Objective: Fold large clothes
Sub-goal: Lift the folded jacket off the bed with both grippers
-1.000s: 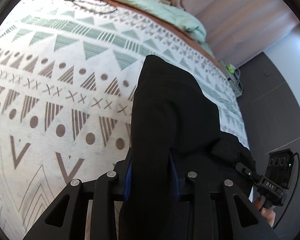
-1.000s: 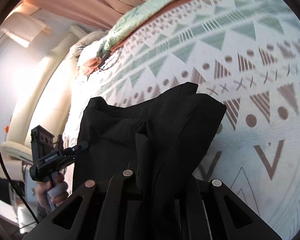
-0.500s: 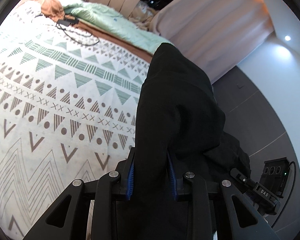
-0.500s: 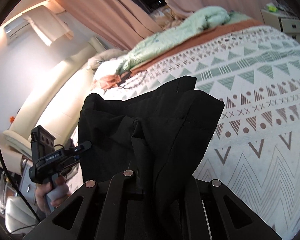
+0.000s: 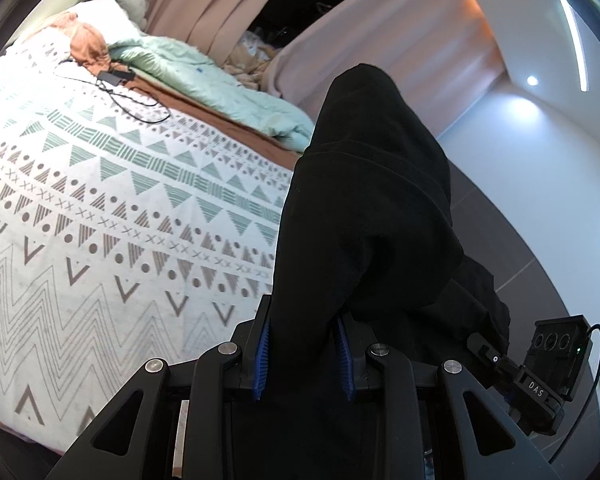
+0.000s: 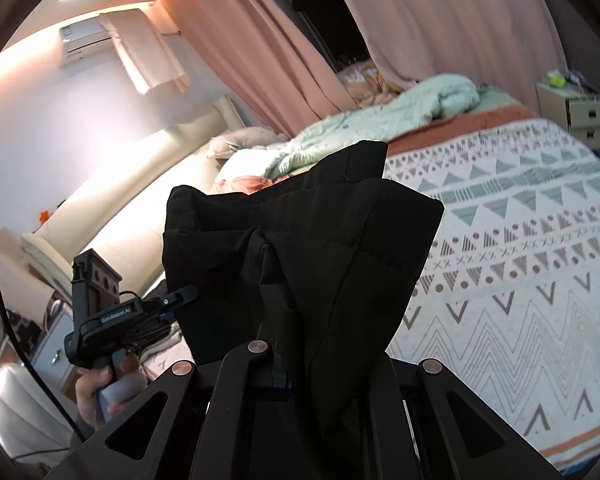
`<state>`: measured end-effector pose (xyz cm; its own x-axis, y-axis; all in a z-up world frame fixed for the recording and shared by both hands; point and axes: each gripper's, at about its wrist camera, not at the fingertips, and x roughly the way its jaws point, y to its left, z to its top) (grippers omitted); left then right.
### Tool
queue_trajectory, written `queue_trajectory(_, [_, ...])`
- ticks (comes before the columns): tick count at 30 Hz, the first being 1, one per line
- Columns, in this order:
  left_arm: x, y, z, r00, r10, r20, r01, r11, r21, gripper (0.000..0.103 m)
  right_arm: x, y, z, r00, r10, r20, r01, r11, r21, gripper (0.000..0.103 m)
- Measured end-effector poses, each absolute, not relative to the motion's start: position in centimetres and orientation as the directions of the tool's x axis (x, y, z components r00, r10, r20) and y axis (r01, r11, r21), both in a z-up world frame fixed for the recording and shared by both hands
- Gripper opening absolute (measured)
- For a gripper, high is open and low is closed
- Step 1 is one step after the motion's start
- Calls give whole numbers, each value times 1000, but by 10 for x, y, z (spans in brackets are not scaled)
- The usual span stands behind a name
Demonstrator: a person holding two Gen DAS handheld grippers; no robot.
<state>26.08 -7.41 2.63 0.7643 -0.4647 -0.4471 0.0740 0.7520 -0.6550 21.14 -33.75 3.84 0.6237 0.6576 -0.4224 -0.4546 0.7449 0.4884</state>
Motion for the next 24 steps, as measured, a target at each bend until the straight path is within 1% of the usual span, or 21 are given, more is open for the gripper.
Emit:
queue_trajectory(5, [246,-91,47,771,-478,-421,120,758,-642,29,193,-346,68,658,637,-401,-471,764,441,10])
queue_trajectory(9, [243,-114,64,758,-505,-414,160,759,-632,29,184,-364,82,685,626,-372,-469,770,432,10])
queue_trajectory(16, [246,-156,75,720,-553,-419,201,744,-637,29,173,-412,81,721,600,-346,-437,782,444,10])
queue_trajectory(24, [254,-201,68,678,-600,-425,241,727,-642,29,155,-444,84,763,544,-348,-393,819,418,10])
